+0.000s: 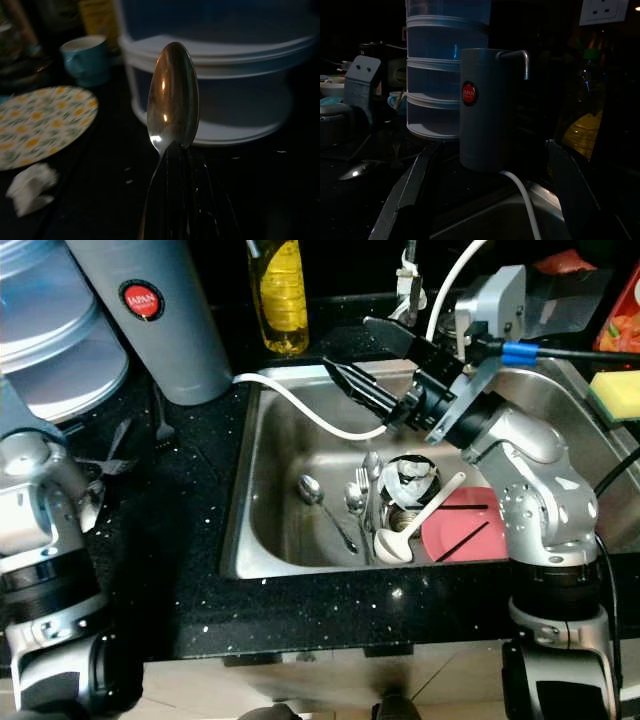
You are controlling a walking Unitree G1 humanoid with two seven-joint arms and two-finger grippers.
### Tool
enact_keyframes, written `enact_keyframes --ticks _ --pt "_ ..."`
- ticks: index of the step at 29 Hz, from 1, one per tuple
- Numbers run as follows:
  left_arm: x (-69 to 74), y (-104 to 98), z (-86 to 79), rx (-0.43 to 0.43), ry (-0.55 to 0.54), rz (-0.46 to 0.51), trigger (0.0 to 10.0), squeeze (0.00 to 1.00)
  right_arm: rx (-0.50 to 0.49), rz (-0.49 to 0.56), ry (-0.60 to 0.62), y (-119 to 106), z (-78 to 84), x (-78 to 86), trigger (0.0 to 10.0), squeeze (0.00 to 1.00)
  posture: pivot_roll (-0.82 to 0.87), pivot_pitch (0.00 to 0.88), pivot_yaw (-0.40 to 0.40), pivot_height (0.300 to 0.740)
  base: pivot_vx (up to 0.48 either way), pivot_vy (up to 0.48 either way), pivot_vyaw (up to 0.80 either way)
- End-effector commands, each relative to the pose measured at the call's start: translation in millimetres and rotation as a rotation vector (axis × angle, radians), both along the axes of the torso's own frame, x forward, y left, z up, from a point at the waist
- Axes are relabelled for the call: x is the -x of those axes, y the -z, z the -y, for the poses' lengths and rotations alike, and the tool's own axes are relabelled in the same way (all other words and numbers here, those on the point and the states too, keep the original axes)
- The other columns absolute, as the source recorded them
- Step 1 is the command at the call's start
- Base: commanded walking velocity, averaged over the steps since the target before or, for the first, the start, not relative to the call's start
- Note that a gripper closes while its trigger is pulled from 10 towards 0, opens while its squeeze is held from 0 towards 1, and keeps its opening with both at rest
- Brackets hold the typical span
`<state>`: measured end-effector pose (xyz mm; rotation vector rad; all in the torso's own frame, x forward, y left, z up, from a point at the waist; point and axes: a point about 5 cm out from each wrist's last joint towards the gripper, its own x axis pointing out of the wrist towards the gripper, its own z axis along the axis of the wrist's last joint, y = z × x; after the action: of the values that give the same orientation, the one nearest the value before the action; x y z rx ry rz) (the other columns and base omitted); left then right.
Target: Kitchen organization
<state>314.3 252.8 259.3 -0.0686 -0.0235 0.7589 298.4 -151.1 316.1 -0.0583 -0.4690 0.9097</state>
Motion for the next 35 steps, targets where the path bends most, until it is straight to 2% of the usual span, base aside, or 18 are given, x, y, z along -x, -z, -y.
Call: enact_keyframes --ticks 1,3,4,6,9,10,11,12,18,19,21,22,23,26,29,32,33,35 --pt "0.8 -8 2.3 -0.061 0.026 0.037 0.0 0.00 -0.003 0.010 -0.002 -1 -0.8 1.1 10.0 0.00 -0.03 0.096 0.098 0.740 0.000 0.000 0.00" --pt "-3.5 -21 20.3 -0.128 0.134 0.096 0.0 0.00 -0.003 0.009 -0.003 -1 -0.7 1.3 10.0 0.00 -0.03 0.096 0.098 0.740 0.000 0.000 0.00" --pt "-3.5 -21 20.3 -0.128 0.134 0.096 0.0 0.00 -0.003 0.009 -0.003 -1 -0.7 1.3 10.0 0.00 -0.03 0.096 0.098 0.740 0.000 0.000 0.00" --pt "-6.2 -32 37.7 -0.197 0.234 0.139 0.0 0.00 -0.003 0.009 -0.003 0 -0.9 1.2 10.0 0.00 -0.03 0.093 0.099 0.740 0.000 0.000 0.00" --pt "-7.5 -39 54.1 -0.262 0.348 0.171 0.0 0.00 -0.004 0.010 -0.004 0 -1.3 1.2 10.0 0.00 -0.03 0.090 0.099 0.740 0.000 0.000 0.00" --pt "-7.5 -39 54.1 -0.262 0.348 0.171 0.0 0.00 -0.004 0.010 -0.004 0 -1.3 1.2 10.0 0.00 -0.03 0.090 0.099 0.740 0.000 0.000 0.00" --pt "-7.5 -40 64.7 -0.258 0.433 0.188 0.0 0.00 -0.005 0.010 -0.003 0 -1.1 1.2 10.0 0.00 -0.03 0.089 0.100 0.740 0.000 0.000 0.00" --pt "-7.1 -41 69.5 -0.259 0.468 0.197 0.0 0.00 -0.005 0.010 -0.002 0 -1.1 1.2 10.0 0.00 -0.03 0.088 0.100 0.740 0.000 0.000 0.00" --pt "-3.5 -40 92.9 -0.320 0.622 0.217 0.0 0.00 -0.005 0.012 -0.002 0 -1.0 1.3 10.0 0.00 -0.03 0.084 0.099 0.740 0.000 0.000 0.00" --pt "-3.5 -40 92.9 -0.320 0.622 0.217 0.0 0.00 -0.005 0.012 -0.002 0 -1.0 1.3 10.0 0.00 -0.03 0.084 0.099 0.740 0.000 0.000 0.00" --pt "-3.0 -35 102.9 -0.331 0.704 0.197 0.0 0.00 -0.005 0.012 -0.001 0 -0.8 1.1 10.0 0.00 -0.03 0.084 0.098 0.740 0.000 0.000 0.00" --pt "-2.4 -29 111.1 -0.333 0.779 0.169 0.0 0.00 -0.005 0.013 -0.003 0 -1.1 1.0 10.0 0.00 -0.03 0.084 0.098 0.740 0.000 0.000 0.00" --pt "-2.4 -29 111.1 -0.333 0.779 0.169 0.0 0.00 -0.005 0.013 -0.003 0 -1.1 1.0 10.0 0.00 -0.03 0.084 0.098 0.740 0.000 0.000 0.00" --pt "-0.1 -19 122.8 -0.285 0.908 0.127 0.0 0.00 -0.005 0.015 -0.004 -1 -1.1 1.1 10.0 0.00 -0.03 0.084 0.098 0.740 0.000 0.000 0.00" --pt "1.3 -9 131.9 -0.162 1.028 0.110 0.0 0.00 -0.004 0.016 0.000 -1 -1.1 0.9 10.0 0.00 -0.04 0.089 0.101 0.740 0.000 0.000 0.00" --pt "1.4 -7 132.3 -0.135 1.051 0.106 0.0 0.00 -0.003 0.017 0.003 -2 -0.6 1.0 10.0 0.00 -0.04 0.090 0.101 0.740 0.000 0.000 0.00" --pt "3.2 -3 136.6 -0.128 1.114 0.087 0.0 0.00 -0.003 0.017 0.007 -2 0.3 1.0 10.0 0.00 -0.04 0.092 0.101 0.740 0.000 0.000 0.00" --pt "3.9 -1 139.0 -0.127 1.143 0.077 0.0 0.00 -0.003 0.016 0.008 -2 0.4 0.9 10.0 0.00 -0.04 0.093 0.100 0.740 0.000 0.000 0.00"
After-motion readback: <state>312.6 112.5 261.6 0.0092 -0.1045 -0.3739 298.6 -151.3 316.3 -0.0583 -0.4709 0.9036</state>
